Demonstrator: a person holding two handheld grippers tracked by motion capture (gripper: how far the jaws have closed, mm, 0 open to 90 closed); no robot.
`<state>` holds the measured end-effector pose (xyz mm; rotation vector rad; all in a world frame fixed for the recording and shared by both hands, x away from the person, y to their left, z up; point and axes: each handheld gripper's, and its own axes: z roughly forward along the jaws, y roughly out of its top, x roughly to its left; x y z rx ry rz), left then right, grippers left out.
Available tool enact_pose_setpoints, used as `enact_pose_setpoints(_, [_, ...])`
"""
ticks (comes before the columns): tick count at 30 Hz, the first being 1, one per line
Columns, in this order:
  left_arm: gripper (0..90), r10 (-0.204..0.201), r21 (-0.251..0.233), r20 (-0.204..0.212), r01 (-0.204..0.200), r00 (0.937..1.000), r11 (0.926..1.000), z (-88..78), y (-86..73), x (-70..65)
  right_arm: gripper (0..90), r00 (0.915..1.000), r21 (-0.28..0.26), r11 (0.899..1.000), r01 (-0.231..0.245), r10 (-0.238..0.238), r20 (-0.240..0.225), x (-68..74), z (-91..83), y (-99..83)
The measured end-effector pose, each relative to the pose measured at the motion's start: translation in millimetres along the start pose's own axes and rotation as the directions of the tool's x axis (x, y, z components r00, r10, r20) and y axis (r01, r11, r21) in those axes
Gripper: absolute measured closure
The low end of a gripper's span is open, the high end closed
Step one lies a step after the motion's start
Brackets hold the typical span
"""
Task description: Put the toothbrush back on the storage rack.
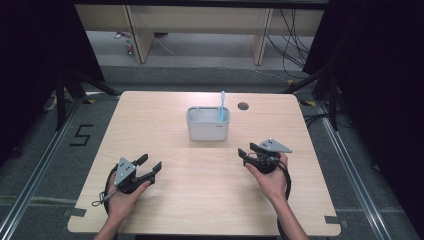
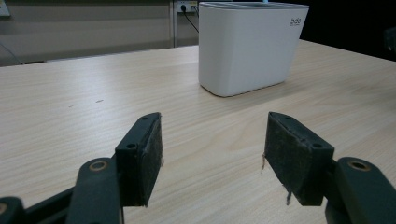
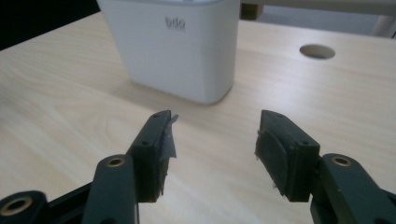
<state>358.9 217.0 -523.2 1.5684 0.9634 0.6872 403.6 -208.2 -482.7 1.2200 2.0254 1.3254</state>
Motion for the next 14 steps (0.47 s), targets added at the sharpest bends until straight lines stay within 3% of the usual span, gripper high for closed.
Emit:
enact_pose_setpoints(1, [36.6,-0.002,-0.001,0.002,0.002,1.0000,1.0000,0.1,-0.1,0.1,46.1,0.9996,0.014,1.000,-0.026,0.026,0.003,3.0,-1.9,-4.0])
enact_pose_setpoints(2, [36.6,-0.003,0.002,-0.001,0.003,1.0000,1.0000,0.0,0.1,0.0,46.3,1.0000,0.017,1.000,-0.003,0.003,-0.003,0.9,-3.6,-10.1])
enact_pose_setpoints(3, [36.6,-0.002,0.002,0.000,0.002,1.0000,1.0000,0.0,0.0,0.1,46.7,0.9999,0.017,1.000,-0.012,0.012,0.012,2.7,-6.2,-14.8])
enact_pose_setpoints(4, [36.6,-0.001,0.002,-0.002,0.001,1.0000,1.0000,0.0,0.0,-0.2,47.0,0.9996,0.008,1.000,0.017,-0.018,0.022,0.8,-6.3,-19.3])
enact_pose_setpoints(6, [36.4,0.004,0.002,-0.004,-0.004,1.0000,1.0000,0.1,0.0,-0.4,47.5,0.9996,-0.007,1.000,-0.003,0.003,0.028,2.9,-11.3,-27.2])
enact_pose_setpoints(11, [36.5,0.007,0.002,-0.002,-0.007,1.0000,1.0000,0.8,-0.1,-1.2,49.5,0.9998,-0.059,0.998,-0.013,0.014,0.013,14.0,-17.6,-42.0])
enact_pose_setpoints(13, [36.5,0.012,0.007,-0.003,-0.012,0.9999,0.9999,0.4,0.2,-1.2,49.4,0.9999,-0.070,0.998,0.004,-0.005,-0.014,16.8,-18.7,-42.1])
enact_pose_setpoints(14, [36.4,0.012,0.008,-0.004,-0.012,0.9999,0.9999,0.5,0.2,-1.3,49.5,1.0000,-0.060,0.998,0.009,-0.009,-0.001,17.2,-18.5,-41.5])
